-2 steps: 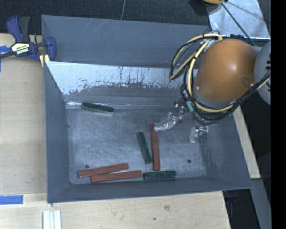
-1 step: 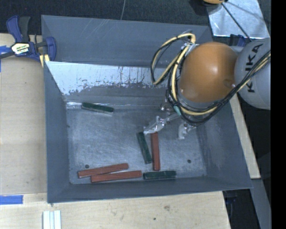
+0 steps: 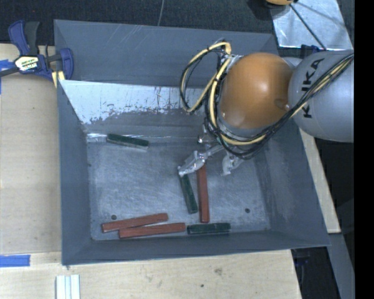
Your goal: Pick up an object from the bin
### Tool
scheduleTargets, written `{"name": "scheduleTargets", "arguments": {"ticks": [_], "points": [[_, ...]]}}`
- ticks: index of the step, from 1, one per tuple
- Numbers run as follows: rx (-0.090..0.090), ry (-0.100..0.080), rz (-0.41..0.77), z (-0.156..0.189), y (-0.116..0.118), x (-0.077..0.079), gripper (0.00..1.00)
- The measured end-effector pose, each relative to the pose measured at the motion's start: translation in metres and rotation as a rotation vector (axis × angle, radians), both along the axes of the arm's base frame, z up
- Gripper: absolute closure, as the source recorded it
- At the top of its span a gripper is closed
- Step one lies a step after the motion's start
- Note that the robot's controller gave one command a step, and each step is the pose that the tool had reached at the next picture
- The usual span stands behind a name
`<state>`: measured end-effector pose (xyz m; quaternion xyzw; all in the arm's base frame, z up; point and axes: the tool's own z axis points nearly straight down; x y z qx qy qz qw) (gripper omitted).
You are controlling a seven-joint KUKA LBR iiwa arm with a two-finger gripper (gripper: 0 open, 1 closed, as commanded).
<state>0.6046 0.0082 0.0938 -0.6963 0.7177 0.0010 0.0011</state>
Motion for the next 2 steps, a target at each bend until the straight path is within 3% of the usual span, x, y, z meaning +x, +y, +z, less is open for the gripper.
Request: {"name": "scheduleTargets", "arguments": {"ticks": [1, 2], "points": [[-0.003, -0.037, 0.182, -0.0080, -0.0035, -0.0025, 1.00], [-0.003, -0.036, 0.181, -0.0082, -0.0041, -0.0026, 1.00]]}}
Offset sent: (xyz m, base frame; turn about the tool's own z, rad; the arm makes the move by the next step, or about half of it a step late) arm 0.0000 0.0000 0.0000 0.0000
